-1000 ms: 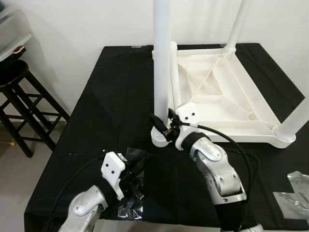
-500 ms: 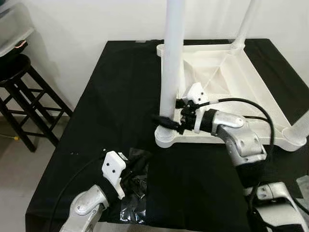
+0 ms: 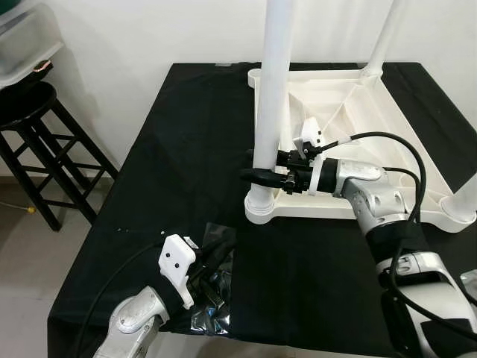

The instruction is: Building children table

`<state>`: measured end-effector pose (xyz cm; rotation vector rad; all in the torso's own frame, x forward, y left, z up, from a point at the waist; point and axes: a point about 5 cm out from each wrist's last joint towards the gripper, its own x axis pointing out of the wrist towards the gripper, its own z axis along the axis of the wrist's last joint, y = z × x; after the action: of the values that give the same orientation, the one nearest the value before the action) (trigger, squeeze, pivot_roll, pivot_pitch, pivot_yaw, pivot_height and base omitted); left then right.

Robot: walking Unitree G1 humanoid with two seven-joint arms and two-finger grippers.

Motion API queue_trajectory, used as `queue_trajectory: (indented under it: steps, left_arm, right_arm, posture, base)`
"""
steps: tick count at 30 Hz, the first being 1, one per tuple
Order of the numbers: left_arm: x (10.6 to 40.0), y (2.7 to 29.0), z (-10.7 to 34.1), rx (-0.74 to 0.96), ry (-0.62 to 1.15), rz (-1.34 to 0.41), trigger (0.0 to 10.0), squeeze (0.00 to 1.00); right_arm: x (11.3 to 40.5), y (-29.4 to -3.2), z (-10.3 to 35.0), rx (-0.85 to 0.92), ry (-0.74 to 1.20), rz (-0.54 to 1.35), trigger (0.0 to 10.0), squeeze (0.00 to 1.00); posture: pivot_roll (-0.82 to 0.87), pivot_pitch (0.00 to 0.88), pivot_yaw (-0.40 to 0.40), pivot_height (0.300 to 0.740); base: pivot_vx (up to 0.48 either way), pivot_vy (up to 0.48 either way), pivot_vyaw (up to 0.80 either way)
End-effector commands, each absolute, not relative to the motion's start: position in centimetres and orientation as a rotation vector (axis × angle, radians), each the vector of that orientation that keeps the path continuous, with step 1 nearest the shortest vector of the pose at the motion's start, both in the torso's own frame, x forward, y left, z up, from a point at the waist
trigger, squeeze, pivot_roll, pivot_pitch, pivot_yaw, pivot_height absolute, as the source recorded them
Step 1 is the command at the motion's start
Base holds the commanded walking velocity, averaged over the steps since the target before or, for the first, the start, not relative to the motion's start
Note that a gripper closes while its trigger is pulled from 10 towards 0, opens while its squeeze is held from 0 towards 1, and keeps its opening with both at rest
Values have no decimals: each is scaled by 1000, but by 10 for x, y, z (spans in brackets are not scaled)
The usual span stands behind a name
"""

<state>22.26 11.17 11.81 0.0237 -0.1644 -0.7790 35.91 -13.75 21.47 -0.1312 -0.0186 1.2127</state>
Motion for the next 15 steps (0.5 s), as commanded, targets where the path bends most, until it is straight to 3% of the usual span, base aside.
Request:
queue_trajectory:
  steps: [1,6,8,9,11,12,13,15]
  left_arm:
    - [220,110,115,26,-152,-782,10000,0]
    - [220,111,116,26,-152,-782,10000,0]
    - [220,113,116,27,-153,-782,10000,0]
    - [220,113,116,27,-153,-782,10000,0]
    - [220,114,117,28,-153,-781,10000,0]
    - [220,114,117,28,-153,-781,10000,0]
    - [220,115,117,28,-154,-781,10000,0]
    - [222,116,117,31,-154,-779,10000,0]
  right_arm:
    - [357,-141,207,-158,0,1198,0,0]
    - [356,-150,208,-171,-33,1054,0,0]
    - [349,-148,189,-184,15,823,0,0]
    - [349,-148,189,-184,15,823,0,0]
    - [337,-139,158,-196,109,488,0,0]
    - [337,-139,158,-196,109,488,0,0]
    - [317,-125,135,-142,178,409,0,0]
    - [297,-91,132,-289,113,588,0,0]
  posture:
    - [5,127,-1,740]
    - [-2,136,0,740]
    - [-11,142,-5,740]
    - [-11,142,-5,740]
    - [-16,145,-4,740]
    - [-16,145,-4,740]
    - [-21,147,0,740]
    - [-15,144,3,740]
  base:
    - [0,0,0]
    - [0,0,0]
    - [0,0,0]
    - [0,0,0]
    - [0,0,0]
    - [0,0,0]
    - [0,0,0]
    - [0,0,0]
